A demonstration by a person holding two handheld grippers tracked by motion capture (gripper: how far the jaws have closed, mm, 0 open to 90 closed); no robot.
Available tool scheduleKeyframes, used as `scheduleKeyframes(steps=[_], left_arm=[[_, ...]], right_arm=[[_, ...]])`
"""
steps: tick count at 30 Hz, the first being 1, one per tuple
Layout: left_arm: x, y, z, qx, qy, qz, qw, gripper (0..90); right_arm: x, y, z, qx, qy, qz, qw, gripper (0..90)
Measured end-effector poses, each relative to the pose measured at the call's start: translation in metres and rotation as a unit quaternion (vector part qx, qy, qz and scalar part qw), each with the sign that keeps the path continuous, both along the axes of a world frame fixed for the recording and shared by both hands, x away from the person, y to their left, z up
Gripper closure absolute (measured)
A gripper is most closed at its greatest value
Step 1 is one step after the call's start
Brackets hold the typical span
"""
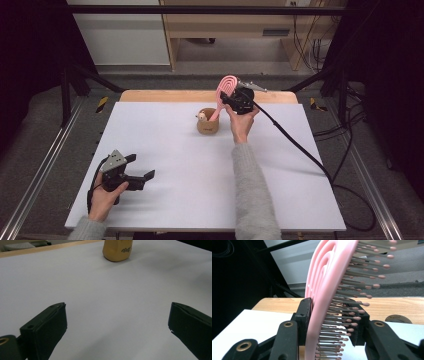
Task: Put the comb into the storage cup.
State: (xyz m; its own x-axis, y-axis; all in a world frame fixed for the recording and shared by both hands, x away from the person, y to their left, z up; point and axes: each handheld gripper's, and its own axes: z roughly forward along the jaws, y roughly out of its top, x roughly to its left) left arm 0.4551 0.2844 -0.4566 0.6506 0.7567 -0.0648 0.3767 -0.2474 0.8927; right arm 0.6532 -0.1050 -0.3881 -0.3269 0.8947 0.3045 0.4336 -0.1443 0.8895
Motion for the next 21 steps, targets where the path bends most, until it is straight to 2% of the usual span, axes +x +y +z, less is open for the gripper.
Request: scheduleKeyframes(steps=[7, 13, 17, 21], left_arm=[[0.000, -0.001, 0.000, 0.001, 0.000, -0.001, 1.0000, 2.1], [0.000, -0.002, 0.000, 0.001, 0.000, -0.002, 1.0000, 2.1], [0.000, -0.002, 0.000, 0.002, -0.001, -0.002, 1.0000, 2.2], [0.000, -0.003, 0.000, 0.003, 0.000, -0.004, 1.0000, 2.1]], right_arm=[[-0.002, -0.002, 0.001, -0.028, -0.005, 0.017, 0.9995, 56.1], [-0.005, -0.003, 0.003, -0.039, -0.008, 0.026, 0.9989, 47.5], [-0.007, -0.005, 0.003, -0.060, -0.007, 0.033, 0.9976, 43.5], [-0.011, -0.005, 0.004, -0.069, -0.011, 0.044, 0.9966, 37.7]])
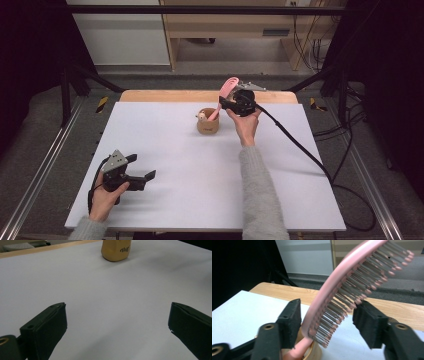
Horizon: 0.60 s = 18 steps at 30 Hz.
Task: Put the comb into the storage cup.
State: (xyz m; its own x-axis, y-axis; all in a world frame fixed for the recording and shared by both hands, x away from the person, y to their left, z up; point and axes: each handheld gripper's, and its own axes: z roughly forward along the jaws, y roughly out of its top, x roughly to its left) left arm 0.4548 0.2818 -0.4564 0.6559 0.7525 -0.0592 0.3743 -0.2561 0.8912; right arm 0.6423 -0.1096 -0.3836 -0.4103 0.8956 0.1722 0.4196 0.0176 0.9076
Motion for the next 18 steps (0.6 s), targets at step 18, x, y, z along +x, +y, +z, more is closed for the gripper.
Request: scheduleKeyframes(steps=[18], left_arm=[[0.000, 0.000, 0.001, 0.000, -0.003, 0.002, 1.0000, 2.1]], right_arm=[[-0.041, -0.003, 0.017, -0.024, -0.032, 0.067, 0.9970, 6.6]])
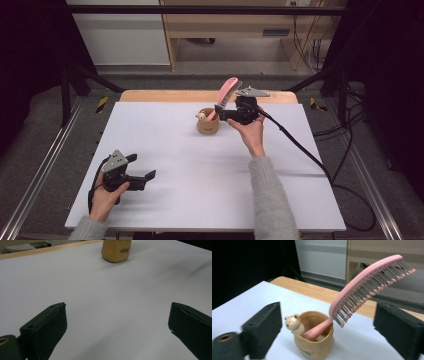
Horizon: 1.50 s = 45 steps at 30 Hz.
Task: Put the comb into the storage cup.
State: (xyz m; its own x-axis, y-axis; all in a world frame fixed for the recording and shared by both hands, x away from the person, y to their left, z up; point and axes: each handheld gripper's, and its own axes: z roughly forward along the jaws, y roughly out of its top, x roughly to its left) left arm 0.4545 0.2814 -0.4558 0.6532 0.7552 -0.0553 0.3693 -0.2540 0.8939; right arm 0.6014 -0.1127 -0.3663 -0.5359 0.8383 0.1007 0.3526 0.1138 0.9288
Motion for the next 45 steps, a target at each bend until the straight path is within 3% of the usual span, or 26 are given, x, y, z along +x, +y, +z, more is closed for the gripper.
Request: scheduleKeyframes(steps=[13, 17, 26, 36, 45], left_arm=[[0.000, 0.001, 0.001, -0.001, -0.004, 0.000, 1.0000, 2.1], [0.000, 0.001, 0.001, 0.000, -0.004, -0.001, 1.0000, 2.1], [0.000, -0.001, -0.001, 0.001, -0.003, -0.005, 1.0000, 2.1], [0.000, -0.001, -0.001, 0.001, -0.001, -0.007, 1.0000, 2.1], [0.000, -0.002, -0.003, 0.002, -0.001, -0.009, 1.0000, 2.1]], right_arm=[[-0.034, -0.007, 0.012, -0.012, -0.013, 0.036, 0.9992, 0.4], [-0.044, -0.015, 0.011, 0.011, -0.018, 0.056, 0.9982, 0.4], [-0.067, -0.035, 0.005, 0.010, -0.017, 0.096, 0.9952, 0.4], [-0.090, -0.053, -0.012, -0.002, -0.022, 0.120, 0.9926, 0.3], [-0.105, -0.071, -0.035, -0.012, -0.012, 0.118, 0.9929, 0.4]])
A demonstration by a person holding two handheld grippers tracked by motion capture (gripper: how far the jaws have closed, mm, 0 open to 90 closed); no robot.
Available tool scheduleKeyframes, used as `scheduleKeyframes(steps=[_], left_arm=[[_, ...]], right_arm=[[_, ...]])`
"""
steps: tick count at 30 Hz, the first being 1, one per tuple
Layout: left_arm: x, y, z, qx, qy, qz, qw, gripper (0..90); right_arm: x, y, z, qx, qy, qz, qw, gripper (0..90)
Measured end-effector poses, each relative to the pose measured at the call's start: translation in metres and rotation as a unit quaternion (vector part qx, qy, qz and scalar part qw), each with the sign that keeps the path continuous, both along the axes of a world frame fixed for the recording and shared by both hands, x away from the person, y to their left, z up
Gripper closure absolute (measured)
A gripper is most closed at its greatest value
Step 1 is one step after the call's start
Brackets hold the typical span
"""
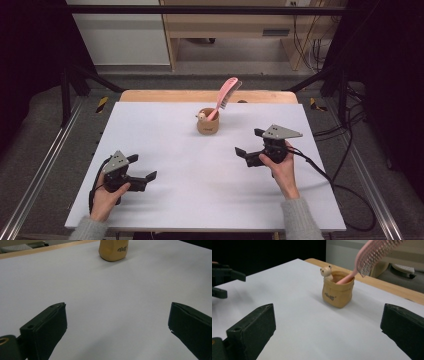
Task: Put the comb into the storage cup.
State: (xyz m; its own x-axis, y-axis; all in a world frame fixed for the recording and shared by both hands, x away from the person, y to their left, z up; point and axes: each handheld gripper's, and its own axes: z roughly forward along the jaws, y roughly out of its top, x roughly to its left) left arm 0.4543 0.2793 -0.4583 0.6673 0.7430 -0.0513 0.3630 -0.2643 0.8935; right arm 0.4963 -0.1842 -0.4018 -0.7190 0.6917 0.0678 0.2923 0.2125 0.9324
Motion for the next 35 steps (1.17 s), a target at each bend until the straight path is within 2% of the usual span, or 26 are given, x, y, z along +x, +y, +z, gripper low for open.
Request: scheduleKeyframes(steps=[21, 29, 31, 35], left_arm=[[0.000, -0.003, -0.003, 0.008, 0.000, -0.008, 0.9999, 2.2], [0.000, -0.004, -0.004, 0.013, 0.000, -0.009, 0.9999, 2.2], [0.000, -0.004, -0.004, 0.012, 0.000, -0.008, 0.9999, 2.1], [0.000, -0.005, -0.004, 0.014, 0.000, -0.009, 0.9999, 2.2]], right_arm=[[-0.025, -0.054, -0.047, -0.005, 0.024, -0.033, 0.9992, 0.6], [-0.028, -0.065, -0.058, -0.004, 0.031, -0.036, 0.9989, 0.5], [-0.028, -0.066, -0.059, 0.000, 0.034, -0.036, 0.9988, 0.4], [-0.028, -0.066, -0.060, -0.006, 0.032, -0.034, 0.9989, 0.4]])
